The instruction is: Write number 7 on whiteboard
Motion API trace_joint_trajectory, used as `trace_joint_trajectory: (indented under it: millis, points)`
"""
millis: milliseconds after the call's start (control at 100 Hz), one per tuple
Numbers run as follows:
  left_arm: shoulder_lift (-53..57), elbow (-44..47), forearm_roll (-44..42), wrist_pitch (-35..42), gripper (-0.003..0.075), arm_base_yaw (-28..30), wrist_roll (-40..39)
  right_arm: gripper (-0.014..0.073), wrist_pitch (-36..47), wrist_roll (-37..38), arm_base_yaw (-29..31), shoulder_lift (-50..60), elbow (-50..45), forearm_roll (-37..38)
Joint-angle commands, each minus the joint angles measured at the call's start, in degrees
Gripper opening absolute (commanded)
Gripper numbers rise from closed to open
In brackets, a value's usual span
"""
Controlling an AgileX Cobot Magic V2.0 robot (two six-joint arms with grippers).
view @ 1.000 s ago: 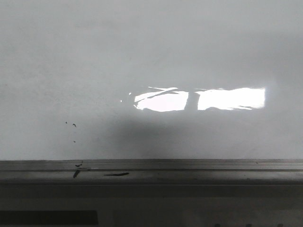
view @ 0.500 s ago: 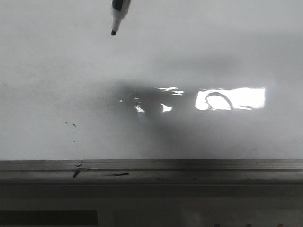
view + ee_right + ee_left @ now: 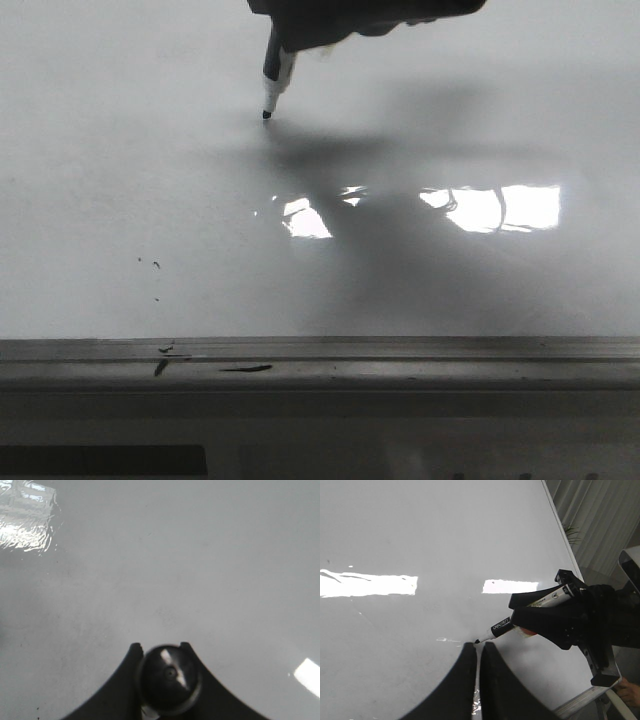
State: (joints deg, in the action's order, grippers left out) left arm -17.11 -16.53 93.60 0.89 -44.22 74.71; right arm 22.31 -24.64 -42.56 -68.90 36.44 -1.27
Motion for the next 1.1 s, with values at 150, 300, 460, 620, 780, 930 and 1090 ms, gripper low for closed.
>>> trace_joint_trajectory:
  millis: [150, 300, 460, 620, 780, 930, 1090]
  points:
    - [-0.4, -1.6, 0.21, -0.42, -0.002, -0.05, -0.28, -0.0043, 2.32, -3.86, 0.38, 0.7, 1.27, -7.52]
    - [-0.4, -1.6, 0.21, -0.42, -0.002, -0.05, -0.28, -0.0043, 2.42, -15.4, 0.38, 0.7, 1.27, -20.75]
    - [-0.4, -1.6, 0.36, -0.42, -0.002, -0.05, -0.28, -0.0043, 4.25, -27.93, 0.38, 2.73, 1.27, -35.16]
    - [-0.4, -1.6, 0.58, -1.84, -0.002, -0.05, -0.28, -0.0043, 2.36, -33.87, 0.38, 5.04, 1.27, -38.91]
    - [-0.4, -1.6, 0.58, -1.84, -0.002, -0.05, -0.28, -0.0043, -4.32, -33.87, 0.38, 5.29, 1.27, -40.65]
    - [-0.4, -1.6, 0.58, -1.84, -0.002, -0.05, -0.28, -0.0043, -14.75, -33.87, -0.33, 5.29, -0.19, -44.87]
    - [-0.4, -1.6, 0.58, -1.84, -0.002, -0.05, -0.28, -0.0043, -13.65, -33.87, -2.12, 5.29, -5.63, -51.76]
